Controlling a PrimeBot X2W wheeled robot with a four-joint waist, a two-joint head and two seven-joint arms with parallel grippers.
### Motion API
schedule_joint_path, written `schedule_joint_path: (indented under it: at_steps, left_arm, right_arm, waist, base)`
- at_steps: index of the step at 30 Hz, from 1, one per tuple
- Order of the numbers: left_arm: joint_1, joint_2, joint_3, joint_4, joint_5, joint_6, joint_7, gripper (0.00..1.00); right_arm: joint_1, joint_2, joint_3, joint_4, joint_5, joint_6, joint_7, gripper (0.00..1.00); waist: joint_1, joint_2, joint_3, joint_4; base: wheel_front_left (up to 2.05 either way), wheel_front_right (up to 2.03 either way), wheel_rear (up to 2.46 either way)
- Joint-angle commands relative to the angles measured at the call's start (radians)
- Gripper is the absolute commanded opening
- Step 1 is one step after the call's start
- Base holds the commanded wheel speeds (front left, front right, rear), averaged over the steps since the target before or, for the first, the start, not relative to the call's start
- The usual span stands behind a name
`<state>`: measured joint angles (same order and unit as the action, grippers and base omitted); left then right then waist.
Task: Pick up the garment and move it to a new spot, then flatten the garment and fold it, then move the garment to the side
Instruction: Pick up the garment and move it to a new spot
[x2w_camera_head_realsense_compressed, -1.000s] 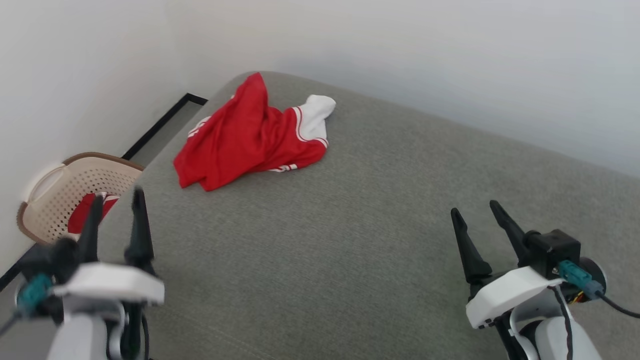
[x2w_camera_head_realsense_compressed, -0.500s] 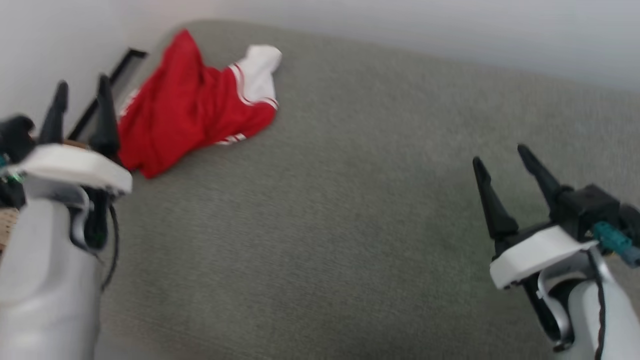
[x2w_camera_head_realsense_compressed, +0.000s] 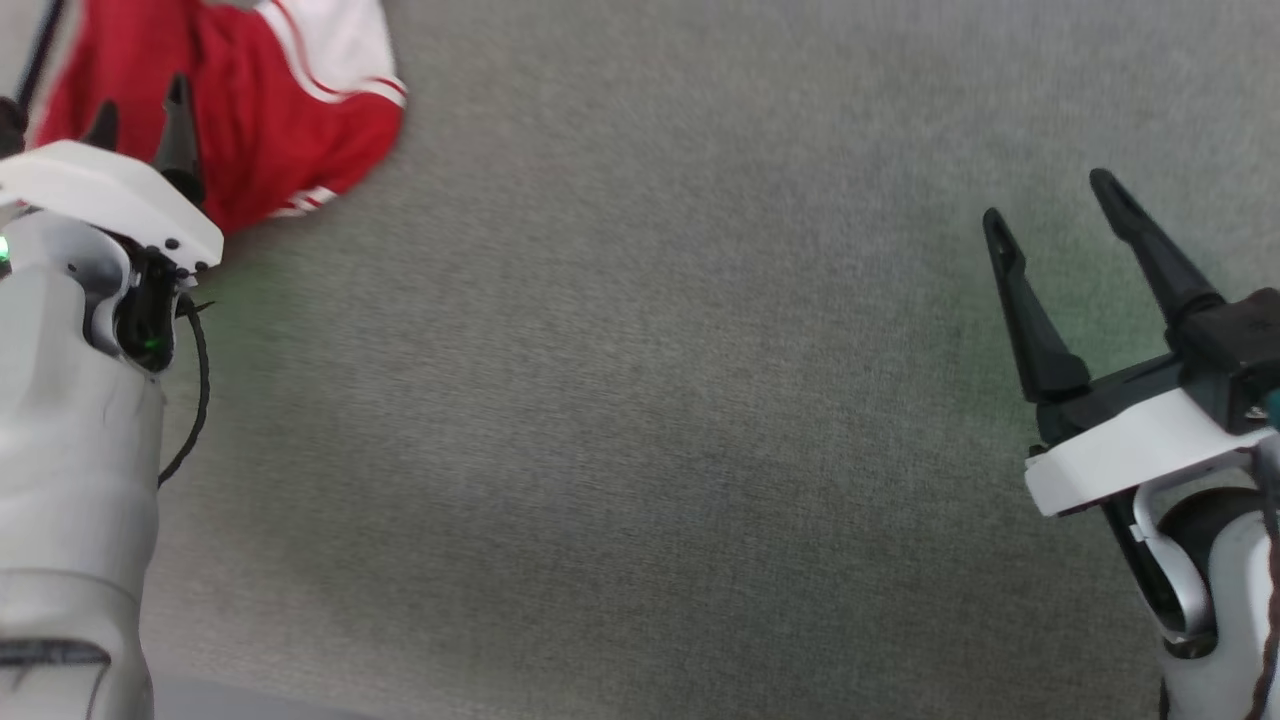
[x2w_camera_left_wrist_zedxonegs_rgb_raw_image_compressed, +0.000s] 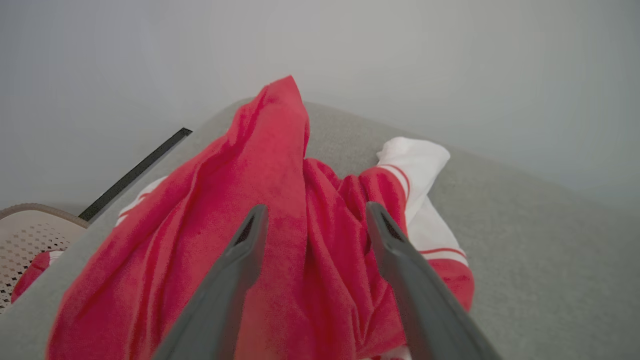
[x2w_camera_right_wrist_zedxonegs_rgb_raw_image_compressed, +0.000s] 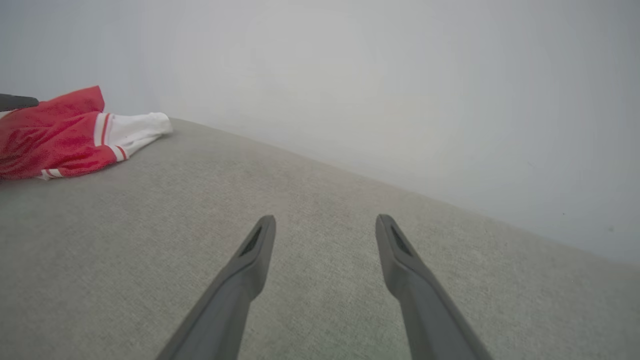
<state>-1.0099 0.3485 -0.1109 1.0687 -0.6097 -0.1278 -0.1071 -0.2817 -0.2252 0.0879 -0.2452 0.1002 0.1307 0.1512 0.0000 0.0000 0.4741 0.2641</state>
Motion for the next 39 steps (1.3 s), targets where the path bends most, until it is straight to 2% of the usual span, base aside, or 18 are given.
schedule_joint_path:
  at_steps: [1, 2, 8, 13, 16, 17, 18, 24, 27, 31, 39]
  left_arm:
    - [-0.035, -0.004, -0.007, 0.046, -0.009, -0.003, 0.042, 1.00]
    - [-0.035, -0.004, -0.007, 0.046, -0.009, -0.003, 0.042, 1.00]
    - [-0.093, -0.037, -0.027, 0.188, -0.027, 0.005, 0.238, 1.00]
    - [-0.056, -0.078, -0.046, 0.236, -0.034, 0.033, 0.410, 1.00]
    - [-0.044, -0.087, -0.051, 0.244, -0.035, 0.043, 0.451, 1.00]
    - [-0.047, -0.082, -0.051, 0.245, -0.033, 0.048, 0.441, 0.42]
    - [-0.053, -0.073, -0.055, 0.244, -0.027, 0.049, 0.425, 0.00]
    - [-0.134, 0.003, -0.050, 0.199, -0.029, 0.024, 0.313, 0.00]
    - [-0.171, 0.041, -0.073, 0.160, -0.001, 0.013, 0.233, 0.00]
    - [-0.191, 0.064, -0.122, 0.124, 0.039, 0.002, 0.164, 0.00]
    - [-0.211, 0.104, -0.220, 0.014, 0.060, -0.002, 0.122, 0.00]
  right_arm:
    - [-0.015, -0.005, -0.001, -0.020, -0.005, 0.000, 0.014, 1.00]
    - [-0.015, -0.005, -0.001, -0.020, -0.005, 0.000, 0.014, 1.00]
    - [-0.012, -0.022, -0.005, -0.072, -0.017, 0.000, 0.059, 1.00]
    - [-0.017, -0.024, -0.005, -0.094, -0.017, 0.000, 0.078, 1.00]
    - [-0.019, -0.023, -0.003, -0.093, -0.018, 0.000, 0.080, 1.00]
    - [-0.019, -0.023, -0.001, -0.090, -0.019, 0.000, 0.081, 1.00]
    - [-0.020, -0.021, 0.001, -0.087, -0.019, 0.000, 0.080, 1.00]
    - [-0.026, -0.012, -0.013, -0.063, -0.018, 0.000, 0.055, 1.00]
    - [-0.018, -0.003, -0.021, -0.044, -0.015, 0.000, 0.039, 1.00]
    - [-0.002, 0.010, -0.032, -0.011, -0.010, 0.000, 0.005, 1.00]
    - [0.026, 0.049, -0.041, 0.070, -0.012, 0.000, -0.070, 1.00]
  waist:
    - [0.0000, 0.0000, 0.064, -0.023]
    - [0.0000, 0.0000, 0.064, -0.023]
    - [0.0000, 0.0000, 0.112, -0.011]
    - [0.0000, 0.0000, 0.127, -0.010]
    - [0.0000, 0.0000, 0.128, -0.011]
    - [0.0000, 0.0000, 0.127, -0.012]
    - [0.0000, 0.0000, 0.125, -0.013]
    - [0.0000, 0.0000, 0.091, -0.014]
    - [0.0000, 0.0000, 0.059, -0.011]
    - [0.0000, 0.0000, 0.002, -0.002]
    - [0.0000, 0.0000, -0.132, 0.021]
  base:
    - [0.00, 0.00, 0.00]
    - [0.00, 0.00, 0.00]
    - [0.00, 0.00, 0.00]
    - [0.00, 0.00, 0.00]
    - [0.00, 0.00, 0.00]
    - [0.00, 0.00, 0.00]
    - [0.00, 0.00, 0.00]
    - [0.00, 0.00, 0.00]
    - [0.00, 0.00, 0.00]
    - [0.00, 0.00, 0.00]
    - [0.00, 0.00, 0.00]
